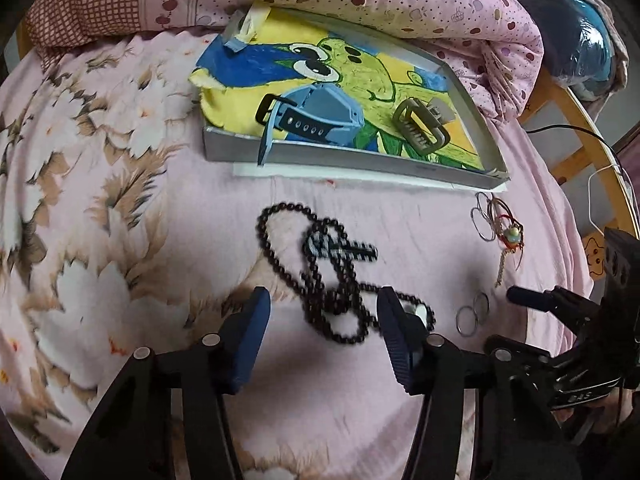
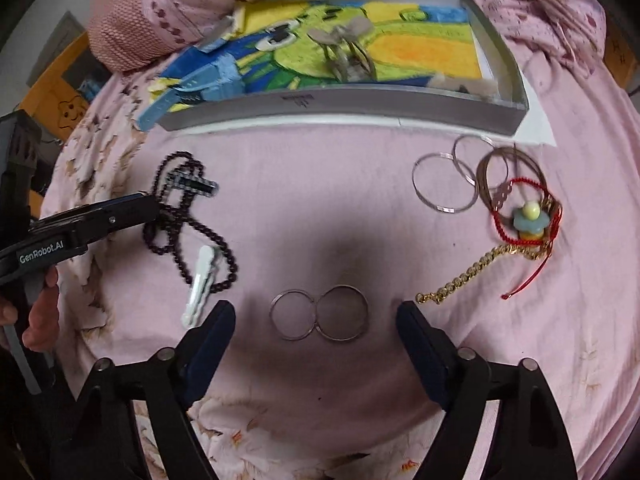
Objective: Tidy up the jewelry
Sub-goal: 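Grasp the black bead necklace with the left tool while the right tool grasps a silver ring, then carry the necklace and ring onto the tray and open both tools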
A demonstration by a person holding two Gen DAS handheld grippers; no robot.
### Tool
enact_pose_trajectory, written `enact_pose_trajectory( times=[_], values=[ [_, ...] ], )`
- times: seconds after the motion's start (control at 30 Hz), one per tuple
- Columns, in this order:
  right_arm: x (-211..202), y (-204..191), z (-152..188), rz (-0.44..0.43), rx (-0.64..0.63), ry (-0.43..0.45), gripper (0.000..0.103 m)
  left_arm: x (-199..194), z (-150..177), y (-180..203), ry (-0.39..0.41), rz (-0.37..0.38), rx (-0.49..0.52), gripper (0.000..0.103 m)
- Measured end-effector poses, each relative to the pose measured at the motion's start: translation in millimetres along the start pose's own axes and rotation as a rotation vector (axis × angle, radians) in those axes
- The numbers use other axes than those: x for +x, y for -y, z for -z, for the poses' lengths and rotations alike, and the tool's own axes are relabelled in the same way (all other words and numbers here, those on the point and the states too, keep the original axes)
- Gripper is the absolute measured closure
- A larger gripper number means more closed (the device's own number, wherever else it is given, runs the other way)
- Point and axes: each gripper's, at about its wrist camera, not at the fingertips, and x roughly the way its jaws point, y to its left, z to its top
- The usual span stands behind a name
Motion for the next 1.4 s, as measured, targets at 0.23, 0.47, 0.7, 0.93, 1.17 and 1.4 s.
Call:
enact_pose_trajectory(
  times=[0.23, 0.47, 0.7, 0.93, 1.17, 1.4],
  values=[
    [4, -6, 0, 0.050, -0.027, -0.006, 0.027, 20, -2, 2, -0.043, 0.001, 0.025, 0.064],
    [6, -18, 0, 0.053, -0.073, -0.001, 0.057, 22, -1, 0, -0.035, -0.036, 0.029, 0.085],
    [4, -23, 1, 0.009, -0.070, -0.008, 0.074, 17, 1, 14, -0.040, -0.017, 0.081, 0.094],
    [-12, -27, -2, -0.019, -0.068, 0.045, 0.074, 6, 4, 31, -0.019, 0.053, 0.126, 0.094],
    [-37, -19, -11, -0.046, -0.033, 0.159, 0.074, -19, 4, 47, 0.063, 0.152, 0.181, 0.094],
    [-60, -21, -19, -0.097, -0.037, 0.290, 0.074, -40, -1, 48, 0.178, 0.213, 0.167, 0.094]
  ],
)
